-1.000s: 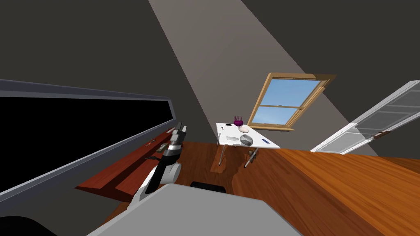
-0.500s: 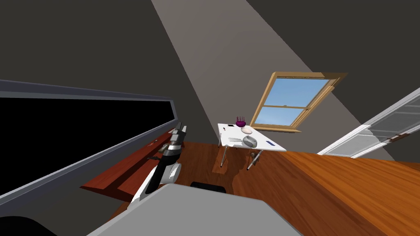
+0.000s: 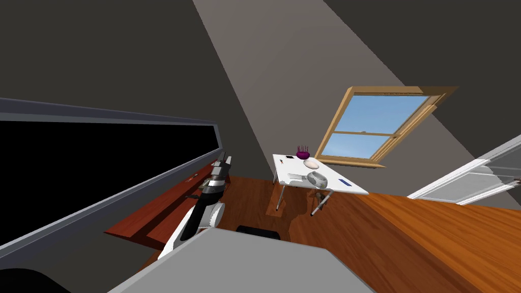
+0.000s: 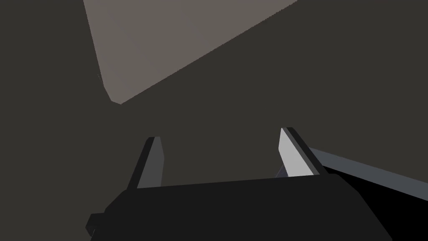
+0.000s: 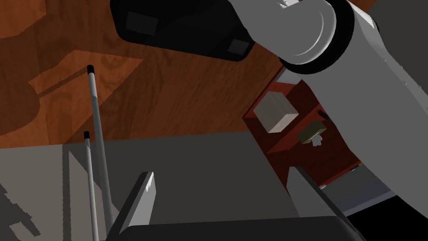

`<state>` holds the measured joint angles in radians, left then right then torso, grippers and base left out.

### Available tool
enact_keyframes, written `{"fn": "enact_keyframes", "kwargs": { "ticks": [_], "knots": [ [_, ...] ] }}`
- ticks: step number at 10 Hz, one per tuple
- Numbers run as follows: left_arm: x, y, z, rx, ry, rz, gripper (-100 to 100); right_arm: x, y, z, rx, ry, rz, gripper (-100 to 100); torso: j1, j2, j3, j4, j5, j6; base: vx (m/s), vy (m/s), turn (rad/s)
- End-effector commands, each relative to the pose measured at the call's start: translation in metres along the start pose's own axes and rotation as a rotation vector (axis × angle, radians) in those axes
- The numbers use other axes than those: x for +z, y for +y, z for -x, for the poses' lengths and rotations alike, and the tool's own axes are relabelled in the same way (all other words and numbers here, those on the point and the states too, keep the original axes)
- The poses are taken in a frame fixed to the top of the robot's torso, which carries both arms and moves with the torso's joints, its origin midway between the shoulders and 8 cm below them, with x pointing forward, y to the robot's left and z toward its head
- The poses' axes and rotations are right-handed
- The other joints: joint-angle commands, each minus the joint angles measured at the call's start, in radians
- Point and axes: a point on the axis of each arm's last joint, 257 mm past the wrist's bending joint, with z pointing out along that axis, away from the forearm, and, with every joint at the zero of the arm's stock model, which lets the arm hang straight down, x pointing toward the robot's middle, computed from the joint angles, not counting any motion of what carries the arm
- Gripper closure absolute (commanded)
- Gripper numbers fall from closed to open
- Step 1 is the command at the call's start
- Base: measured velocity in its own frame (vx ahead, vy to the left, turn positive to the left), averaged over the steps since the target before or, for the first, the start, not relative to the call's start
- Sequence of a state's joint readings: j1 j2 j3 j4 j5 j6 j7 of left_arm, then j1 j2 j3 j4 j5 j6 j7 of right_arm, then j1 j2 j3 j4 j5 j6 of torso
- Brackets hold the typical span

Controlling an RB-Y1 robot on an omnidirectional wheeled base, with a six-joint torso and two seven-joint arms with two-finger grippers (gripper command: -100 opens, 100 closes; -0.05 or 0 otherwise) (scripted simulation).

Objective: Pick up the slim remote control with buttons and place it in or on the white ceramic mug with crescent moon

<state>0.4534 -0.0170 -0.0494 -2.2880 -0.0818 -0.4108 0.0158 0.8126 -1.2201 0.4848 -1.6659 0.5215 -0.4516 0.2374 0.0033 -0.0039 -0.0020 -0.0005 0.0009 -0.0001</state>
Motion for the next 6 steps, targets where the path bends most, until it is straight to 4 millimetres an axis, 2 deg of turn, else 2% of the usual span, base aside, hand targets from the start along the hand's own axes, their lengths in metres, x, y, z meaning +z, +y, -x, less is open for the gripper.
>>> {"fn": "enact_keyframes", "kwargs": {
  "ticks": [1, 2, 4, 5, 6],
  "knots": [
    [0.0, 0.0, 0.0, 0.0, 0.0, 0.0, 0, -0.012, -0.015, -0.009, -0.057, 0.053, -0.017, -100, 0.0, 0.0, 0.0, 0.0, 0.0, 0.0, 0.06, 0.059, -0.006],
    [0.0, 0.0, 0.0, 0.0, 0.0, 0.0, 0, -0.023, -0.029, -0.023, -0.116, 0.103, -0.035, -100, 0.0, 0.0, 0.0, 0.0, 0.0, 0.0, 0.089, 0.063, 0.078],
    [0.0, 0.0, 0.0, 0.0, 0.0, 0.0, 0, -0.035, -0.041, -0.024, -0.149, 0.138, -0.045, -100, 0.0, -0.003, -0.002, -0.001, 0.0, 0.0, 0.066, 0.04, 0.025],
    [0.0, 0.0, 0.0, 0.0, 0.0, 0.0, 0, -0.049, -0.058, -0.034, -0.215, 0.191, -0.063, -100, -0.001, -0.001, -0.001, 0.0, 0.0, 0.0, 0.077, 0.047, 0.08],
    [0.0, 0.0, 0.0, 0.0, 0.0, 0.0, 0, -0.057, -0.065, -0.034, -0.233, 0.21, -0.068, -100, -0.001, -0.002, -0.001, 0.0, 0.0, -0.001, 0.084, 0.054, 0.055]
  ]
}}
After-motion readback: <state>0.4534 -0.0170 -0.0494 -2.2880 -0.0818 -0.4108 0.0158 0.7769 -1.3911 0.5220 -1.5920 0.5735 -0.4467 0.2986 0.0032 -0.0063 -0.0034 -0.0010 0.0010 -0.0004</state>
